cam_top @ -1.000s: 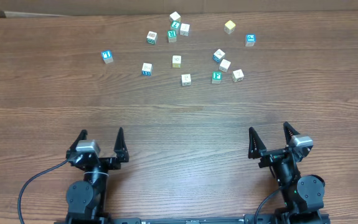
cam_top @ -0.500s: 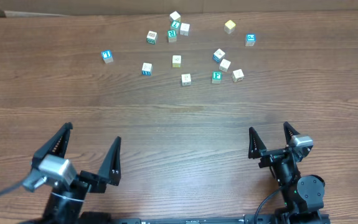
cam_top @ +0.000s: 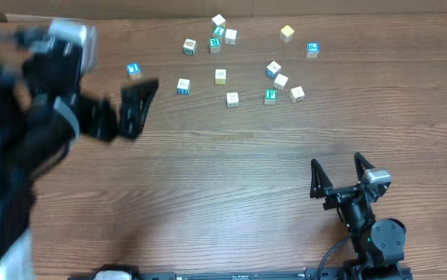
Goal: Form a circle
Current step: 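Raise the left gripper and move it forward over the blocks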
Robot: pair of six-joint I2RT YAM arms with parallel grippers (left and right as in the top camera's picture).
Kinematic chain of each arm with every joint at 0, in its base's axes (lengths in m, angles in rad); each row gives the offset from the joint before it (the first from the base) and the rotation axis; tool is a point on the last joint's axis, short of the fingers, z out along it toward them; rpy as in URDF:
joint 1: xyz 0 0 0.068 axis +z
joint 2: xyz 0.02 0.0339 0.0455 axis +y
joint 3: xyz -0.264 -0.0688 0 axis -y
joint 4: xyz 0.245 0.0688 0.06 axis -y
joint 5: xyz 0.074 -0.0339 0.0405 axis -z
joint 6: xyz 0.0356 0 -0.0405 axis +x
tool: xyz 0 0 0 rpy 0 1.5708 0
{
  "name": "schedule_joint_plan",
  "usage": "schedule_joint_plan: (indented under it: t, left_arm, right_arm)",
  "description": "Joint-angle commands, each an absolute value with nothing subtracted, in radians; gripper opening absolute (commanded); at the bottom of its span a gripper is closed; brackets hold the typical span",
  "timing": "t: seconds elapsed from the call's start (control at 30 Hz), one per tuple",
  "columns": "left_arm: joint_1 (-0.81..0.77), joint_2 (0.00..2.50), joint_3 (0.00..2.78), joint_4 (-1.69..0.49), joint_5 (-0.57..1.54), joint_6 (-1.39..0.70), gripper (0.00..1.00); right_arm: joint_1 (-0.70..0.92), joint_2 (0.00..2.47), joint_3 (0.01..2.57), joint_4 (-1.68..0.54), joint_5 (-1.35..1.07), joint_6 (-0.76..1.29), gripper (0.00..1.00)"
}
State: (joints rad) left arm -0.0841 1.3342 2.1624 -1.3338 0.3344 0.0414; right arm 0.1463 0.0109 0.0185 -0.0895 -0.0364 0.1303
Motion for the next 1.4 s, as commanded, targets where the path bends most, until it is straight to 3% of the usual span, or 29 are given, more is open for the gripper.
schedule_joint_plan:
  t: [0.0,0.23,0.27,0.3,0.33,0.53,0.73,0.97,1.1,1.17,1.27,1.3,1.33,1.37]
  left_arm:
    - [-0.079,1.536,2.305,-1.453,0.349,0.075,1.0]
    - [-0.079,1.791,2.32,-1.576,0.395,0.045,1.0]
    - [-0.079,1.812,2.32,-1.594,0.395,0.045,0.87]
    - [-0.079,1.833,2.32,-1.611,0.395,0.045,0.23]
    - [-0.079,1.846,2.32,-1.622,0.395,0.045,0.04]
    - [-0.079,1.876,2.312,-1.69,0.527,0.044,0.04]
    - [-0.079,1.876,2.311,-1.69,0.513,0.044,0.04]
    - [-0.081,1.876,2.31,-1.69,0.513,0.036,0.13]
    - [-0.086,1.876,2.31,-1.69,0.511,0.029,0.39]
    - [-0.088,1.876,2.31,-1.69,0.509,0.029,0.62]
    - [-0.088,1.876,2.31,-1.69,0.509,0.029,0.63]
    - [-0.088,1.876,2.31,-1.69,0.509,0.029,0.73]
    - [-0.088,1.876,2.31,-1.69,0.509,0.029,0.93]
    - [-0.088,1.876,2.31,-1.689,0.509,0.029,1.0]
  right_arm:
    - [0.15,0.003,0.008,-0.082,-0.028,0.126,1.0]
    - [0.15,0.003,0.008,-0.082,-0.028,0.126,1.0]
    - [0.15,0.003,0.008,-0.082,-0.028,0.126,1.0]
    - [0.15,0.003,0.008,-0.082,-0.028,0.126,1.0]
    - [0.15,0.003,0.008,-0.082,-0.028,0.126,1.0]
    - [0.15,0.003,0.008,-0.082,-0.028,0.126,1.0]
    - [0.15,0.003,0.008,-0.082,-0.028,0.126,1.0]
    - [0.15,0.003,0.008,-0.082,-0.028,0.126,1.0]
    - [0.15,0.003,0.008,-0.082,-0.028,0.126,1.0]
    - [0.15,0.003,0.008,-0.082,-0.028,0.126,1.0]
    - [0.15,0.003,0.008,-0.082,-0.028,0.126,1.0]
    - [0.15,0.003,0.008,-0.082,-0.028,0.126,1.0]
    - [0.15,0.003,0.008,-0.082,-0.028,0.126,1.0]
    - [0.15,0.003,0.008,-0.082,-0.028,0.126,1.0]
